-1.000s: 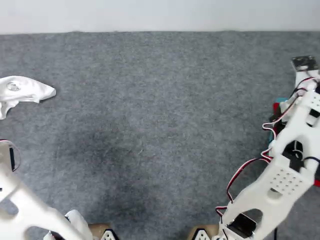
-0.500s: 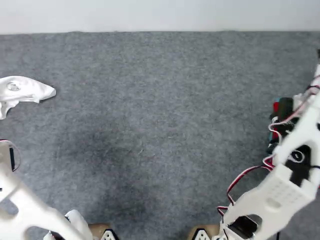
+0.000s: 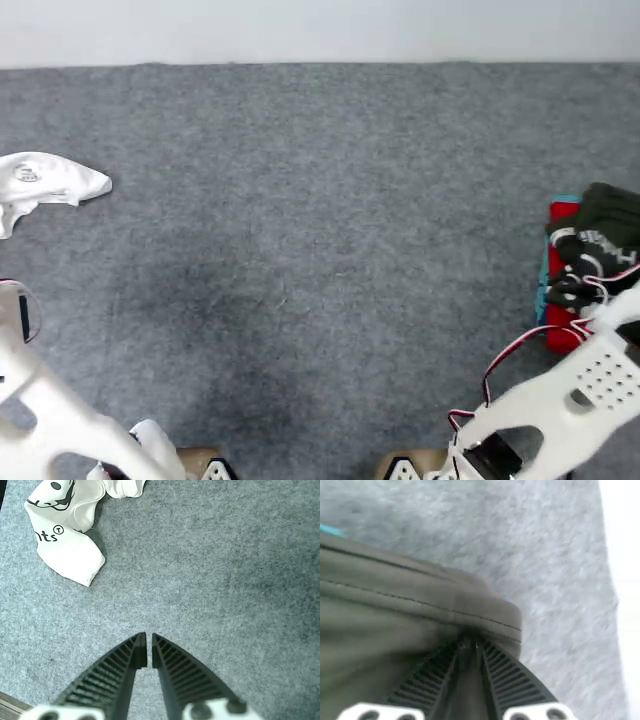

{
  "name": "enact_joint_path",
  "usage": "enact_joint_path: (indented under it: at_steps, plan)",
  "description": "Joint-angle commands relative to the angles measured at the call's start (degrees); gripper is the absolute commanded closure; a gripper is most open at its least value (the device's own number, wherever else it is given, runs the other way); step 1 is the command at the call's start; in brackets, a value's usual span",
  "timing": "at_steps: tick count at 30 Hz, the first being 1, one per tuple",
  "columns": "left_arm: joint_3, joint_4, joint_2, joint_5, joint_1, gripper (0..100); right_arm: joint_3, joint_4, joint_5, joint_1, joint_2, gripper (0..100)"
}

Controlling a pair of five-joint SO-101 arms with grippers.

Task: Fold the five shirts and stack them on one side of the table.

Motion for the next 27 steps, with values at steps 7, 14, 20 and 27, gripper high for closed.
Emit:
enact_joint_path:
  at_steps: [7,14,20,27]
  plan:
    - [-0.13,0.09,-1.58,-0.44,0.26,97,-0.7,12.18,-6.68,-0.13,-13.58,97.1]
    - [-0.13,0.09,-1.58,-0.44,0.26,97,-0.7,35.82,-12.48,-3.82,-24.4,97.1]
    - [-0.13,0.09,-1.58,-0.44,0.26,97,-0.7,55.08,-12.4,-7.52,-26.95,97.1]
    - [-0.22,1.49,-1.58,-0.35,0.26,97,5.71,58.68,-13.01,-10.95,-22.73,97.0]
